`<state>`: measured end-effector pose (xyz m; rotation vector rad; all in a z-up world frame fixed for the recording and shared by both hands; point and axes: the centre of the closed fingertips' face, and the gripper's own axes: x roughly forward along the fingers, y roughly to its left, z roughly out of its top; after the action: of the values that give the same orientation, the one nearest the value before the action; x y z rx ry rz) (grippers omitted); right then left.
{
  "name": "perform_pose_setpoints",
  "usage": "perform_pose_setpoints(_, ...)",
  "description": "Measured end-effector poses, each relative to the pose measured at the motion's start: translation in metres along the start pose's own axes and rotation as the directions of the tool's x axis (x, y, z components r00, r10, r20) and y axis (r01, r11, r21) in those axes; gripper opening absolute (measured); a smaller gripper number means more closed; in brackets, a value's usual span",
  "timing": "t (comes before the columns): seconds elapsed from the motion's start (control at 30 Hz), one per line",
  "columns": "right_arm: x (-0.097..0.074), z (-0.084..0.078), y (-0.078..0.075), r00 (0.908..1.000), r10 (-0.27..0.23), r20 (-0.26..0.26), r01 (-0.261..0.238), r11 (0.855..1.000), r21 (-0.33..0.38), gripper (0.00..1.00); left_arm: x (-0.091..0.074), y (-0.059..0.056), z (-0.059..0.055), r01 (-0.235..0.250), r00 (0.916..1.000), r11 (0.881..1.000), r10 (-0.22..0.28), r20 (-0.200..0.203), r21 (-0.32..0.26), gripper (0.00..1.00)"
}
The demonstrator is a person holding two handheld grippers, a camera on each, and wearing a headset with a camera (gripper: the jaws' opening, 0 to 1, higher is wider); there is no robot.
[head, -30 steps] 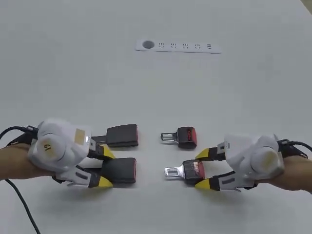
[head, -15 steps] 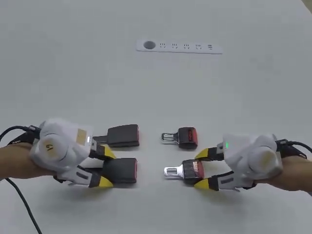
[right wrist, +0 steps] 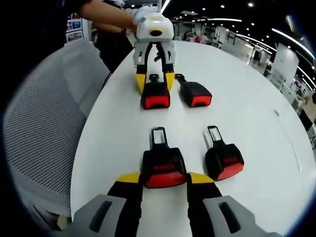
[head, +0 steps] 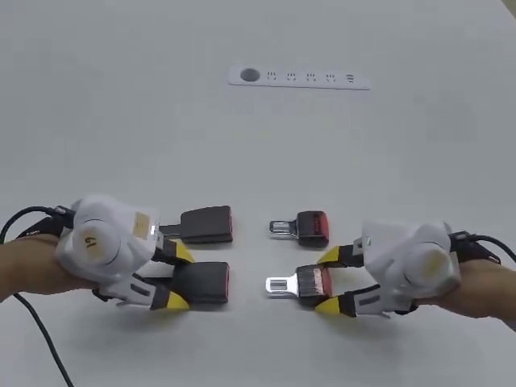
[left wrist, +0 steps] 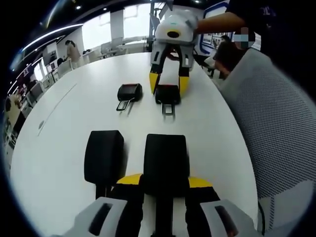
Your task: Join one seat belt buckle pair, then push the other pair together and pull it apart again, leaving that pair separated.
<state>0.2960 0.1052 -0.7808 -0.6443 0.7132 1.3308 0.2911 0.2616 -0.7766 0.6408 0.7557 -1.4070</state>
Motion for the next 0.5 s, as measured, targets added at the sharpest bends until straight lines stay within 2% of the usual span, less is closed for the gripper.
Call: perform_pose_setpoints(0.5, 0.008, 0.013, 0.003, 0.9999, -0.001, 0.011, 0.001, 1.0, -0.002, 0.32, 0.0, 0.0, 0.0, 0.002, 1.0, 1.0, -0.002, -0.008, -0.007, 0.33)
